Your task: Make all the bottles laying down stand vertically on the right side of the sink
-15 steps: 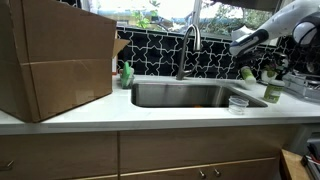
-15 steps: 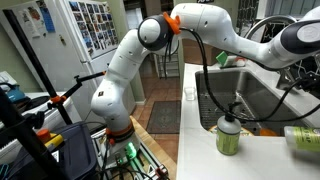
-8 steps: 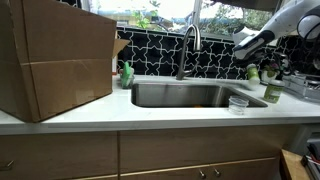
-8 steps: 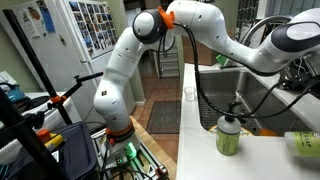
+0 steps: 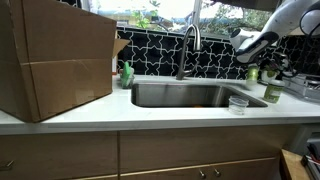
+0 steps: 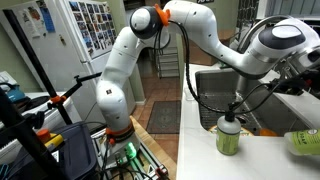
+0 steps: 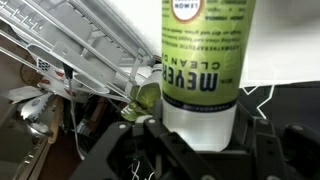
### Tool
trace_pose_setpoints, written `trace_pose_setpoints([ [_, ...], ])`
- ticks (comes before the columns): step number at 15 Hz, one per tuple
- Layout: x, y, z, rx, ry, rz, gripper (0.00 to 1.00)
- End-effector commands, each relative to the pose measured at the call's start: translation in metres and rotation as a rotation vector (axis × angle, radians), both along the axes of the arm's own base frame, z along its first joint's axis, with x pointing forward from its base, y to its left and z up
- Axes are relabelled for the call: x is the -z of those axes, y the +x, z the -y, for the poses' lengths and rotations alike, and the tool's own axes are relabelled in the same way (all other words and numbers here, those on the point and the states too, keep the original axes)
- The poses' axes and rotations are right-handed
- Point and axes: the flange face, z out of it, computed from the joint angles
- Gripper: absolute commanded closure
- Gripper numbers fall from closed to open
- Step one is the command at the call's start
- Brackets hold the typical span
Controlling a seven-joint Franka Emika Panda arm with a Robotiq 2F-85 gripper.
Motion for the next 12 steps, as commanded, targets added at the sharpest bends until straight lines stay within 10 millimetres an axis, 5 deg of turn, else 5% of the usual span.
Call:
trace_pose_setpoints([
  [1,0.0003,0.0026,-0.0040,0.008,-0.020,0.004,0.59],
  [2,0.0016,0.0057,-0.0071,0.006,-0.024,0.005,0.34],
  [7,0.0028,0.0058,-0.0053,0.006,-0.022,0.008,0.34],
  [8,0.0026,0.0056,-0.0050,0.007,-0.022,0.008,0.59],
  [12,-0.0015,0.0014,-0.0057,0.043,-0.125,-0.006,0.59],
])
